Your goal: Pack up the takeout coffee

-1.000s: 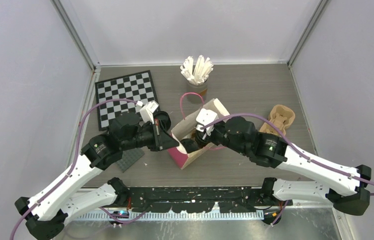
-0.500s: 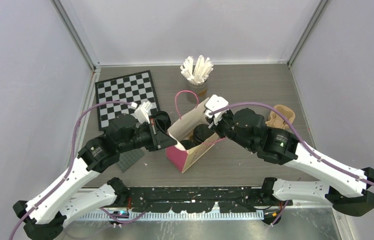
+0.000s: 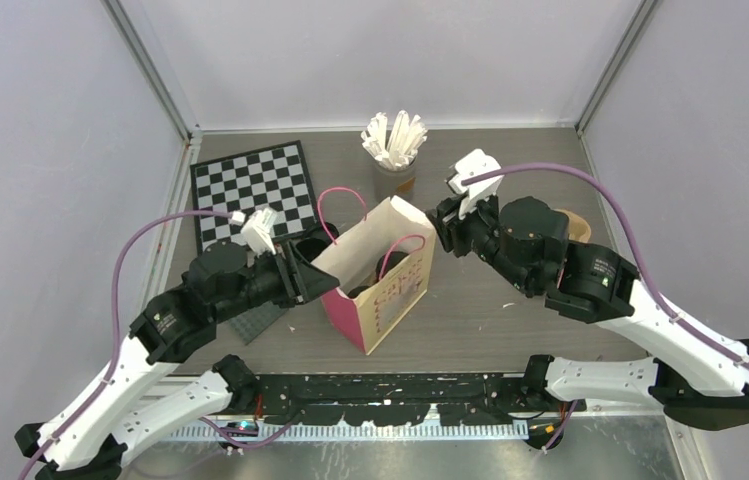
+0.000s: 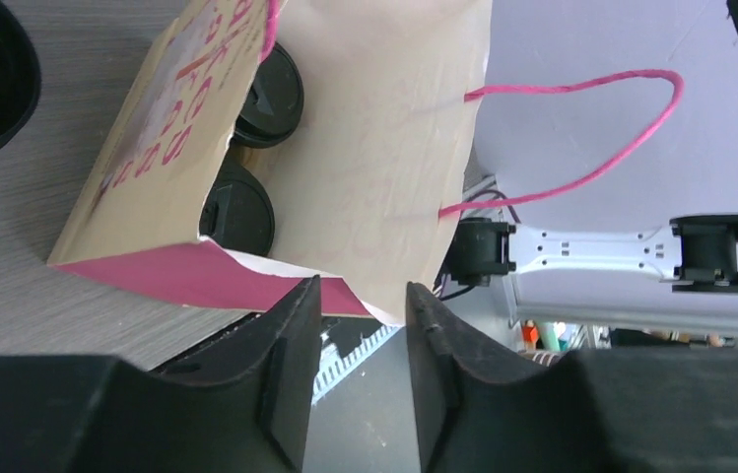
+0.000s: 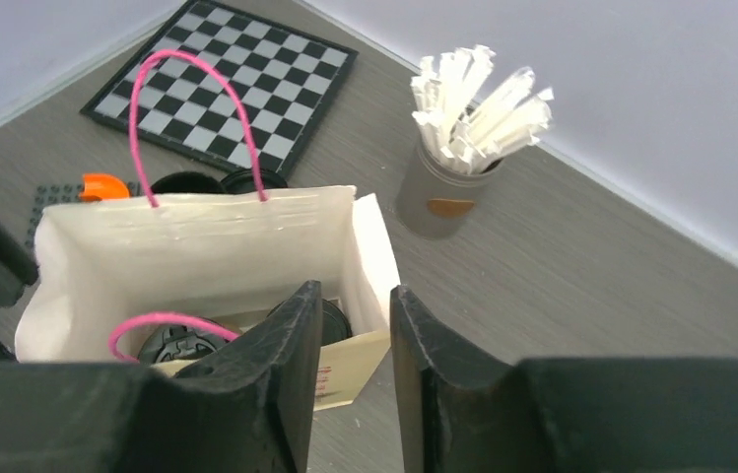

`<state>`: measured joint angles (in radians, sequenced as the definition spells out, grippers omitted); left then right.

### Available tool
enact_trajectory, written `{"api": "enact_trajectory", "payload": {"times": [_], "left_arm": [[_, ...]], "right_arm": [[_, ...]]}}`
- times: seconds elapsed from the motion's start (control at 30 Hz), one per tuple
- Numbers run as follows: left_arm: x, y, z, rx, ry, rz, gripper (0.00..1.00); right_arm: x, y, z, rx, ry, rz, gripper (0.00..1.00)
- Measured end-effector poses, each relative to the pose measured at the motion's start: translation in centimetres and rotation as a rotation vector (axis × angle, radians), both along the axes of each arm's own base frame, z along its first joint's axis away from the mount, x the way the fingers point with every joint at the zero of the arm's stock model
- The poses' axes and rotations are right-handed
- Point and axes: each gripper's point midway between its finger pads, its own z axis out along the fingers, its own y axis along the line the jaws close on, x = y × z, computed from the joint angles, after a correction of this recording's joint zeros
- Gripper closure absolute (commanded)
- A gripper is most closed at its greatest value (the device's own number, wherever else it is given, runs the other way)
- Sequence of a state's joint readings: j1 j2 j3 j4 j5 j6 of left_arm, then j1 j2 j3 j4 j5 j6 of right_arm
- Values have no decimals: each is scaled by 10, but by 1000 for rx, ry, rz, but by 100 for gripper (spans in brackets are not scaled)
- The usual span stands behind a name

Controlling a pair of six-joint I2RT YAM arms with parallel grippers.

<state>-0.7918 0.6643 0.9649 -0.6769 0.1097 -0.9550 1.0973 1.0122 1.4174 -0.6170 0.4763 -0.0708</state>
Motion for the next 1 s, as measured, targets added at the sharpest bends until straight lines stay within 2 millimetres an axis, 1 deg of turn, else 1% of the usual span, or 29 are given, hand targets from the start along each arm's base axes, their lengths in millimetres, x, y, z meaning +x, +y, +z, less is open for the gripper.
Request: {"api": "enact_trajectory", "payload": {"times": [0.07, 0.13, 0.17, 0.2, 0.23, 0.27, 0.33, 0.37, 0.43, 0.5, 0.53, 0.6, 0.63, 0.67, 0.7, 0.8, 0.9, 1.0], "left_arm": [[1, 5, -1, 24, -13, 16, 48], [3, 13, 4, 54, -36, 36, 38], [4, 16, 8, 67, -49, 45, 30], [5, 19, 12, 82, -68, 51, 8], [7, 23, 18, 99, -95, 58, 1], [8, 26, 24, 116, -123, 59, 0], [11, 33, 36, 144, -170, 72, 0], [12, 36, 42, 160, -195, 76, 0], [15, 40, 50, 197, -241, 73, 0], [18, 44, 54, 241, -275, 68, 0], [20, 47, 55, 271, -289, 68, 0], [23, 51, 53, 325, -306, 67, 0], [25, 54, 50, 351, -310, 66, 0], [25, 56, 47, 373, -312, 63, 0], [25, 58, 45, 392, -314, 61, 0], [24, 67, 41, 433, -325, 68, 0], [21, 76, 36, 457, -330, 82, 0], [17, 85, 34, 470, -340, 96, 0]], "right_arm": [[2, -6, 0, 37, 29, -57, 54], [6, -11, 0, 72, 53, -112, 49], [9, -14, -1, 83, 64, -139, 47], [12, -16, -2, 90, 75, -163, 45], [17, -17, -1, 95, 83, -190, 43], [24, -19, 0, 96, 89, -215, 42], [45, -21, 5, 100, 96, -277, 41], [63, -25, 10, 107, 101, -320, 41], [93, -32, 11, 112, 116, -381, 42], [126, -41, 9, 113, 142, -434, 44], [146, -45, 5, 109, 166, -456, 46], [177, -45, -4, 104, 205, -471, 51], [198, -45, -12, 103, 236, -478, 52], [207, -38, -17, 103, 252, -466, 53], [223, -41, -29, 100, 287, -475, 54], [259, -26, -62, 99, 378, -440, 53], [275, -8, -97, 77, 466, -377, 51], [278, 8, -122, 49, 529, -307, 51]]}}
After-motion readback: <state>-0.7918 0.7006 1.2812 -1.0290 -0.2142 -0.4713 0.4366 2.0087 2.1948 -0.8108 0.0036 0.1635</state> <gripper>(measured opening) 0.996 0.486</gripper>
